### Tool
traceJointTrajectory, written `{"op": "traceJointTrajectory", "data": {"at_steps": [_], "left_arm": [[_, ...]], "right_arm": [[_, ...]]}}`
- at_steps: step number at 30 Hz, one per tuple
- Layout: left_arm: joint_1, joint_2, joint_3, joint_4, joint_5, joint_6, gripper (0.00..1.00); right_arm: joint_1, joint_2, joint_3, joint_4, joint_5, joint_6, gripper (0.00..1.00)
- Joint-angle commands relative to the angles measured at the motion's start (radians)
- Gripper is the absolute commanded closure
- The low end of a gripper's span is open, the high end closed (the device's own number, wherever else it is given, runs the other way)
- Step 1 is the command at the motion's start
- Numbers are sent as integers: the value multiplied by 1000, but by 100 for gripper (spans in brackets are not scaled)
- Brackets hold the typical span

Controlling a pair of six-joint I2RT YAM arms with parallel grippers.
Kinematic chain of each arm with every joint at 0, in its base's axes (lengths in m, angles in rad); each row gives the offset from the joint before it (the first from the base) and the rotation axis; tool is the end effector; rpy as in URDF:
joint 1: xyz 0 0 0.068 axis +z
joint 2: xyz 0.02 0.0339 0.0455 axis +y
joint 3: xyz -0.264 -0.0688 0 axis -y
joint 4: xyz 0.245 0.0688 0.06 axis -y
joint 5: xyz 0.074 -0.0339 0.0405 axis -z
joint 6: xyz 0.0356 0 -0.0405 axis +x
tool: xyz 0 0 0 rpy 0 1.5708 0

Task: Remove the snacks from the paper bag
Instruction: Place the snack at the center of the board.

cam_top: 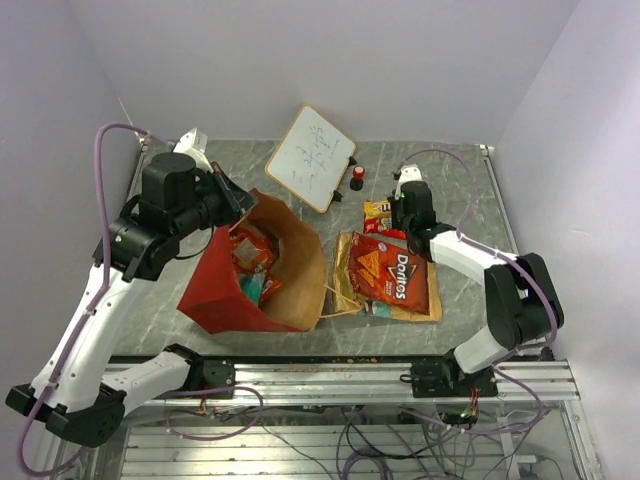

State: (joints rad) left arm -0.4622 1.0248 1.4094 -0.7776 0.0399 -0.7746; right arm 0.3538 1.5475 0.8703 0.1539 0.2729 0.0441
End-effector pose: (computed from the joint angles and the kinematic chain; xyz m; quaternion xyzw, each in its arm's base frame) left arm 0.1683 -0.0854 0.4447 -0.1184 0.8230 -0.3355 0.4429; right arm 0.3187 0.1075 0.2166 -0.0651 0.8581 -0.0175 0.5090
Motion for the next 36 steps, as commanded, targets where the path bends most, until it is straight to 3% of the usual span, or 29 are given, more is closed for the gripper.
{"op": "traceJointTrajectory", "data": {"at_steps": [1,7,12,15,17,20,26,32,36], "left_arm": [[-8,29,65,-21,-15,43,93],[-7,43,73,-46,-24,52,93],[-7,59,106,-87,-72,105,93],[-6,78,129,-117,-138,152,93],[-2,87,142,-114,-171,190,93],[12,109,186,-130,-252,253,93],[90,161,301,-161,-350,376,93],[198,206,419,-86,-310,492,93],[203,268,475,12,-103,574,93]], "right_arm": [[-22,48,-9,88,5,15,100],[-27,142,33,63,12,37,100],[-27,93,17,15,-14,49,100],[-28,55,55,-70,-52,35,72],[-27,19,70,-130,-92,36,61],[-20,-52,75,-180,-145,54,51],[57,-177,80,-246,-203,35,42],[167,-206,94,-279,-227,17,41],[200,-197,113,-283,-279,18,41]]}}
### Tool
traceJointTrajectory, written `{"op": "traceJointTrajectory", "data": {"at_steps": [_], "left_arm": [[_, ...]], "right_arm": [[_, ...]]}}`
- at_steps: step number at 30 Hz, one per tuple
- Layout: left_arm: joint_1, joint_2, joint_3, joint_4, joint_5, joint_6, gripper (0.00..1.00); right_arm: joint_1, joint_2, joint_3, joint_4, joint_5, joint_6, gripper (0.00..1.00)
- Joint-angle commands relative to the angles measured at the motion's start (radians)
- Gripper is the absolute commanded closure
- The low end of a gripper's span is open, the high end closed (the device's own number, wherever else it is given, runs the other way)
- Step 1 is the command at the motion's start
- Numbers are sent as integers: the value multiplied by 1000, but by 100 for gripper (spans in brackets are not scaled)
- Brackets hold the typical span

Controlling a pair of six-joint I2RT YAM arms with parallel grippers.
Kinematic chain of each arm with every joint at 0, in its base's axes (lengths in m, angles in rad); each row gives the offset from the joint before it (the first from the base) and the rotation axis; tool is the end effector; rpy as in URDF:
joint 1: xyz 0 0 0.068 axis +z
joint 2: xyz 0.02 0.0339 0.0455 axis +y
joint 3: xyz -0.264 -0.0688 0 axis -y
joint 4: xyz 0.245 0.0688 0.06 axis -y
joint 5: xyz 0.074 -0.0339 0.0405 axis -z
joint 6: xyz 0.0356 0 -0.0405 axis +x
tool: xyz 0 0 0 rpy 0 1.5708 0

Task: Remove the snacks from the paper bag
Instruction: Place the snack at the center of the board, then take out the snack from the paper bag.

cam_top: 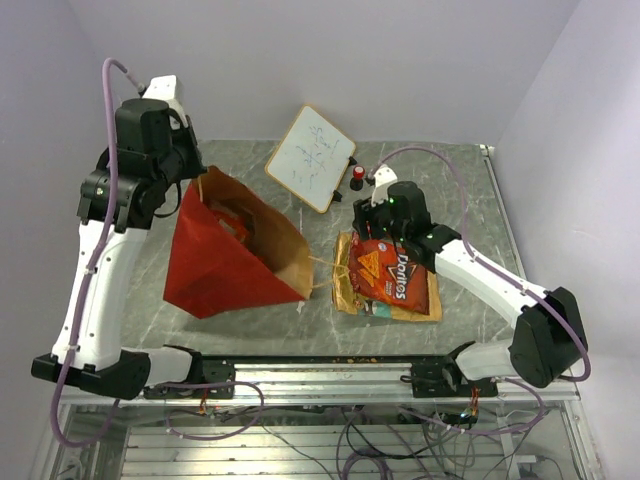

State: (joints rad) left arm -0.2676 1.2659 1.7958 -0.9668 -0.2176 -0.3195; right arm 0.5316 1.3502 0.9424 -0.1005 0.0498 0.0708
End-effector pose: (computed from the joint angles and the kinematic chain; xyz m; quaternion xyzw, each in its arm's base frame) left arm 0.2146 -0.0509 0.4949 -0.0801 0.8368 -0.0668 0.5375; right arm 0.2652 0.1539 0.2757 -0.1846 0.8420 0.1297 0.4900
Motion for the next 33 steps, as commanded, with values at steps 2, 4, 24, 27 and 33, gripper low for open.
{"op": "traceJointTrajectory", "data": {"at_steps": [2,4,24,27,33], "left_arm": [[8,56,108,226,266,150,93],[9,78,115,244,370,165,93],[-10,-210,-289,76,504,91,93],[-10,-227,-288,58,475,91,93],[-10,-287,-338,112,505,25,93]], "right_arm": [[31,9,52,-35,-81,-8,41],[44,16,53,-34,-106,-5,41],[198,99,97,22,-265,-112,41],[244,68,69,88,-340,-168,41],[273,-65,-44,178,-400,-378,37]]}}
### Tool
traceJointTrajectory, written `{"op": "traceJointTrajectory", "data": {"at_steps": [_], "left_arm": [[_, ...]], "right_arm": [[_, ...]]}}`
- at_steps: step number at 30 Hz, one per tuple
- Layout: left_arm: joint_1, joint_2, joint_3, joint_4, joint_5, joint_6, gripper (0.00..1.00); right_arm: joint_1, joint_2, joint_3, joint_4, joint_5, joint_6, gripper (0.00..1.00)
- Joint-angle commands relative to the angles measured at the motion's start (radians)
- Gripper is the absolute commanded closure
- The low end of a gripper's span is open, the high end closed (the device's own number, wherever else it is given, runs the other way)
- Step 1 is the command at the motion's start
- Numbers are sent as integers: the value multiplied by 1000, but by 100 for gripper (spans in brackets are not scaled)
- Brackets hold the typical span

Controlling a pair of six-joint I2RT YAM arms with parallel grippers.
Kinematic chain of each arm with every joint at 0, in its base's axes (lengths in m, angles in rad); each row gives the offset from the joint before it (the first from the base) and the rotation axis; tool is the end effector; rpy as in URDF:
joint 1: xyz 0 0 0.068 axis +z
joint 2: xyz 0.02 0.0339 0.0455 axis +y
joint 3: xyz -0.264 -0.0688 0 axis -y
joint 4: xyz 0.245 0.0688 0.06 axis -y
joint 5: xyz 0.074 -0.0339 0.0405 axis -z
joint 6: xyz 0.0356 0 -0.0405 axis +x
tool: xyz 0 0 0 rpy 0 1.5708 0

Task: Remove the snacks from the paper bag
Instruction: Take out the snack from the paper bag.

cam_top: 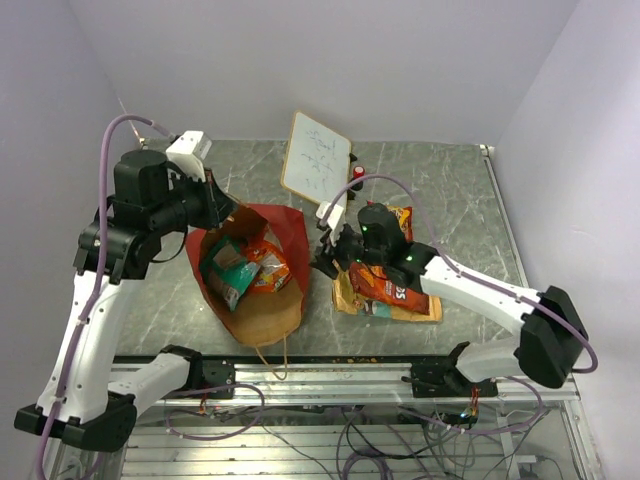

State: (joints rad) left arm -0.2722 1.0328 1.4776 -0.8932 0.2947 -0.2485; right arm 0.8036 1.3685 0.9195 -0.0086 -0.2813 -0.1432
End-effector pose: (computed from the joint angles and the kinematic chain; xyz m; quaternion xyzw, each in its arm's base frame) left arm 0.1681 -0.0577 0.4529 0.0881 0.8365 -0.2556 0.4767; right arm 0.2086 0.2306 0.2720 -0.4492 0.7145 0.2822 0.4562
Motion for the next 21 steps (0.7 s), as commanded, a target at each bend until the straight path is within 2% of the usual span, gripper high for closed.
{"op": "traceJointTrajectory", "data": {"at_steps": [1,5,9,15,21], "left_arm": [[-5,-62,-36,62,14,-62,93],[-5,-56,-89,127,86,-132,93],[-5,-41,-103,147,82,-183,93],[-5,12,-93,142,133,-223,93],[-5,18,-73,39,67,-227,93]], "right_arm": [[4,-96,-20,82,-108,-207,37],[56,-114,8,49,-196,-391,35],[158,-82,74,-58,-221,-604,35],[321,59,192,-142,-144,-831,34],[370,222,240,-101,-50,-1001,34]]}}
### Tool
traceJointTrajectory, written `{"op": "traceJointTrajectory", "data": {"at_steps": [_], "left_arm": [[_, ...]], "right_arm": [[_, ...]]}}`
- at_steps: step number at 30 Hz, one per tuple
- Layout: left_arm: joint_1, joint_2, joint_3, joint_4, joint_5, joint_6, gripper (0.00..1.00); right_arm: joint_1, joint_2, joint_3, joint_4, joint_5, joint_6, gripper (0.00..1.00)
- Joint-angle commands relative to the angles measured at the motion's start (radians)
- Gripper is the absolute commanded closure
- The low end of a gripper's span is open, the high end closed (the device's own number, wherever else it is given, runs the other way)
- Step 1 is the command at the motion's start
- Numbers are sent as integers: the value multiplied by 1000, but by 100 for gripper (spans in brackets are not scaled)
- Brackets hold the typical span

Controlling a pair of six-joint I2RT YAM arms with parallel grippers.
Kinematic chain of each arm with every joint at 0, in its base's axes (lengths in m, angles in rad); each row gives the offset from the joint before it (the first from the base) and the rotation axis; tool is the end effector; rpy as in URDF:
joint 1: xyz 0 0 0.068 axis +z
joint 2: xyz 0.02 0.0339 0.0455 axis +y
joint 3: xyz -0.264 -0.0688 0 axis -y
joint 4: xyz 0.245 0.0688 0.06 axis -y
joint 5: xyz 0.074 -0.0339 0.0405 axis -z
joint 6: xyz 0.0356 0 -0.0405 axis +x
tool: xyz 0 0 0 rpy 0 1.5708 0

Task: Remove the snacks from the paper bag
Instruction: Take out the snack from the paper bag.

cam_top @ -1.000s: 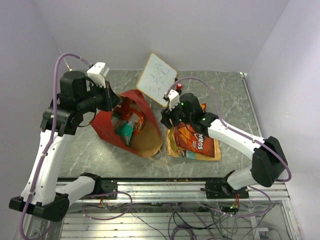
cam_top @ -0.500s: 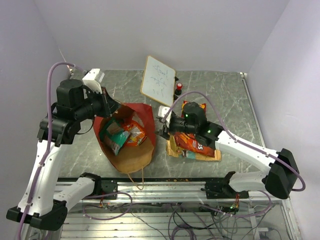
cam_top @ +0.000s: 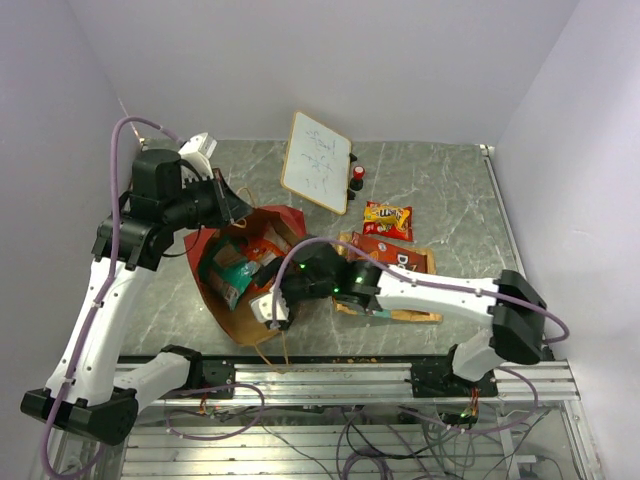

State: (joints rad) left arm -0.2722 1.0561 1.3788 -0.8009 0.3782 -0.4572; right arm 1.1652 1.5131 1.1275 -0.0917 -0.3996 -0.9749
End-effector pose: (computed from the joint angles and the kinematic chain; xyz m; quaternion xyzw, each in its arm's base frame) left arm 0.1876 -0.0660 0.4286 0.0197 0.8447 -0.3320 0.4194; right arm 0.1251 0.3263 0.2914 -0.7840 0.3114 0.2172 0.4912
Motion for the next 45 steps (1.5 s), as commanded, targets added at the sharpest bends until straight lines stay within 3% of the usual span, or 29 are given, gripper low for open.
{"op": "traceJointTrajectory", "data": {"at_steps": [1,12,23,25,27,33,41,45], "left_arm": [[-5,-8,25,-62,-21,-22,93],[-5,-17,29,-124,-63,-90,93],[-5,5,83,-166,-96,-42,93],[-5,9,96,-178,-87,-42,93],[-5,10,110,-192,-90,-43,93],[-4,24,149,-219,-141,-11,93],[-4,-19,99,-157,-139,-103,93],[-4,-29,79,-147,-145,-118,93]], "right_arm": [[8,114,45,-13,79,-189,34],[16,386,224,-37,218,-402,35],[14,502,218,167,236,-426,41],[15,535,237,187,236,-399,48],[17,528,258,188,231,-362,63],[17,431,234,146,233,-277,96],[14,225,192,46,202,-12,100],[15,127,192,-19,170,195,100]]}}
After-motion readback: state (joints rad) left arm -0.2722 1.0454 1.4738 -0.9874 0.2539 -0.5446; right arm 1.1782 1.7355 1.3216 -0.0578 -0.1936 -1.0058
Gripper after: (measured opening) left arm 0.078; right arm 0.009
